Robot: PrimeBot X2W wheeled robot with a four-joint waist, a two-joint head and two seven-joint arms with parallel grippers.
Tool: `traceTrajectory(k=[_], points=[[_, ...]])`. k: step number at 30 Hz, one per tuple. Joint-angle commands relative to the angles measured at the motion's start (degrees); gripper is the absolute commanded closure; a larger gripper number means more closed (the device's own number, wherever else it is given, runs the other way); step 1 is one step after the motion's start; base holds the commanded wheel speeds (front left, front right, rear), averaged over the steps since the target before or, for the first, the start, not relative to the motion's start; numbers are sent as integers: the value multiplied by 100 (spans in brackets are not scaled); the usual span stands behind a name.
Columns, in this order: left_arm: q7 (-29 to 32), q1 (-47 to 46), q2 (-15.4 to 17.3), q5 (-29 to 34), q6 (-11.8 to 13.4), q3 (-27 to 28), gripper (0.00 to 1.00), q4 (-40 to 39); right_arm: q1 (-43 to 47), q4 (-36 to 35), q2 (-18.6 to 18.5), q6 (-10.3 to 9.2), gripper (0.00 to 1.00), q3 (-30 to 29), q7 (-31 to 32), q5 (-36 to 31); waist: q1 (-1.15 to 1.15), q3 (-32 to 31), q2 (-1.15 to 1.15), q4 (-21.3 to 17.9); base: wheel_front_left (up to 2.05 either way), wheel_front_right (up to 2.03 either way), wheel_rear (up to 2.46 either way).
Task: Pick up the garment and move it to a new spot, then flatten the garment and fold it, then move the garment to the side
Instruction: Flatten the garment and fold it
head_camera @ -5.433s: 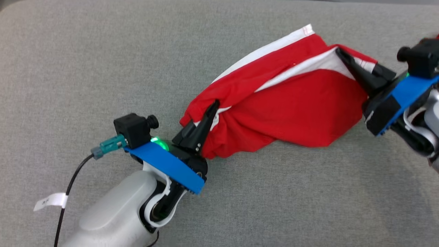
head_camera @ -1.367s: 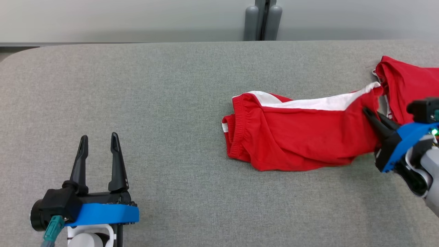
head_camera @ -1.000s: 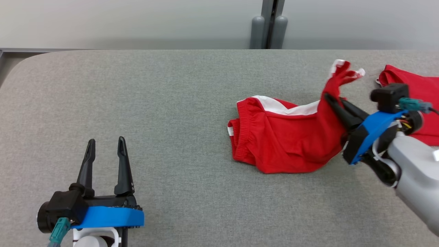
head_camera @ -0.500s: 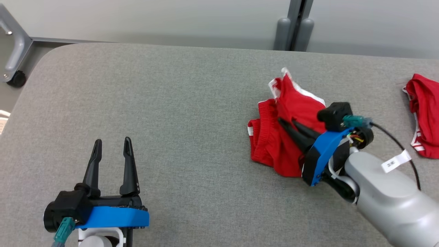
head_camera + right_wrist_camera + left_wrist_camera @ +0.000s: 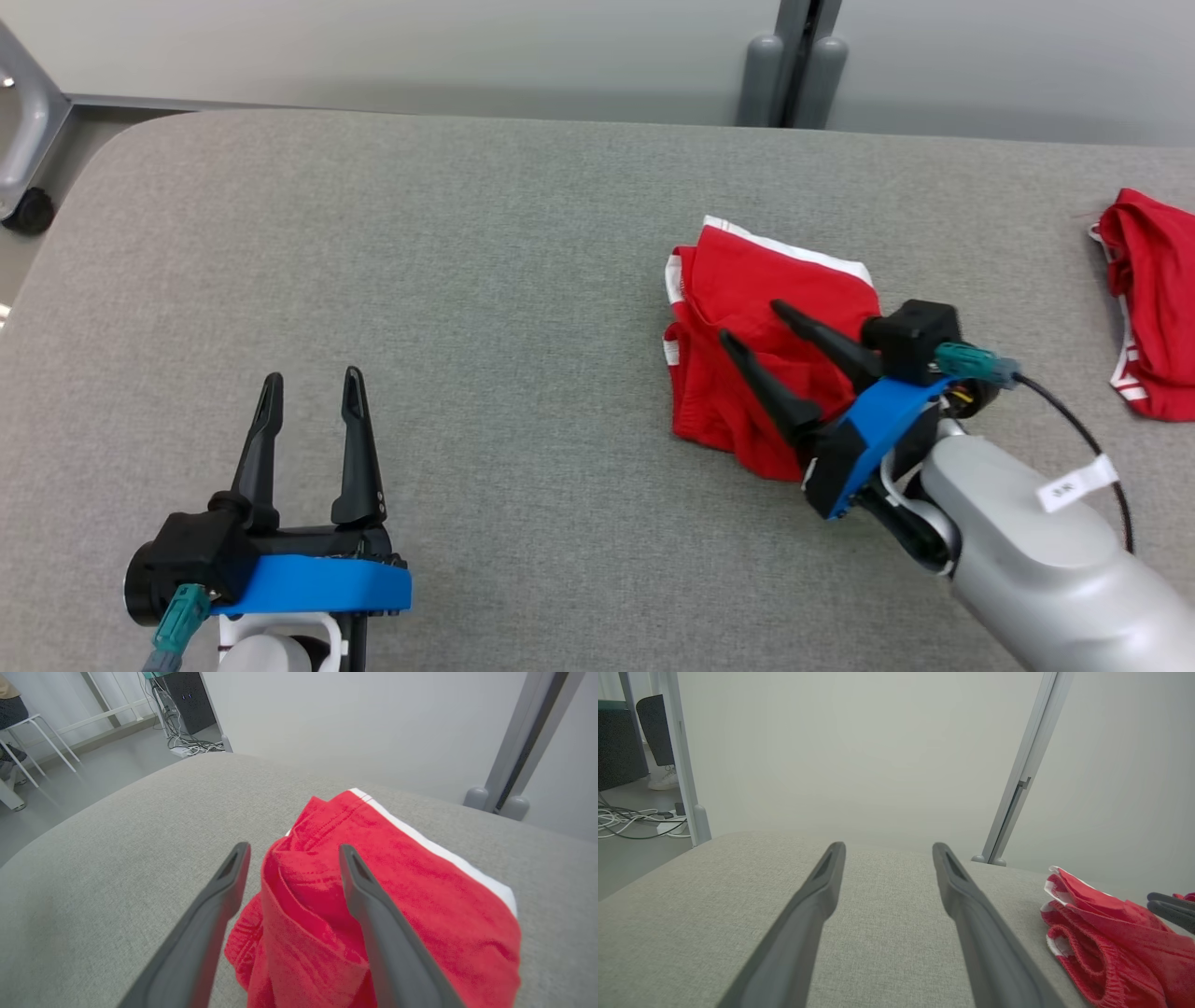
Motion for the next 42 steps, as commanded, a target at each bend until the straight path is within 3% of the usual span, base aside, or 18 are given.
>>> traceTrajectory(k=[1, 14, 23, 24, 25, 26, 35, 40, 42], points=[[-25, -55, -4, 23, 5, 12, 0, 4, 157, -62, -88, 1, 0, -123, -80, -80, 0, -36, 0, -51, 0, 0, 0], [-24, -68, -2, 121, -53, 56, 0, -46, 1383, -914, -469, 2, 0, -2336, -231, -945, 0, -115, 0, -372, 0, 0, 0], [-24, -129, -4, 113, -101, 10, 0, -8, 1591, -1018, -314, 1, 0, -2824, 120, -1301, 0, -1, 0, -238, 0, 0, 0], [-24, -137, -3, 102, -104, 0, 0, -3, 1542, -981, -295, 1, 20, -2833, 184, -1350, 0, 12, 0, -212, 0, 0, 0], [-25, -149, -3, 95, -104, -21, 0, 2, 1471, -933, -277, 1, 53, -2859, 225, -1390, 0, 28, 0, -183, 0, 0, 0], [-24, -158, -3, 86, -98, -39, 0, 3, 1406, -862, -259, 2, 98, -2868, 293, -1436, 0, 41, 0, -156, 0, 0, 0], [-25, -226, -3, 19, -40, -145, 0, -6, 1018, 0, -133, 2, 100, -2723, 573, -1546, 0, 202, 0, 120, 0, 0, 0], [-24, -257, -3, -1, -55, -155, 0, 19, 913, 268, -21, 1, 100, -2305, 559, -1395, 0, 251, 0, 223, 0, 0, 0], [-25, -235, -4, 5, -58, -171, 0, 18, 898, 251, 104, 2, 100, -1876, 412, -1212, 0, 239, 0, 271, 0, 0, 0]])
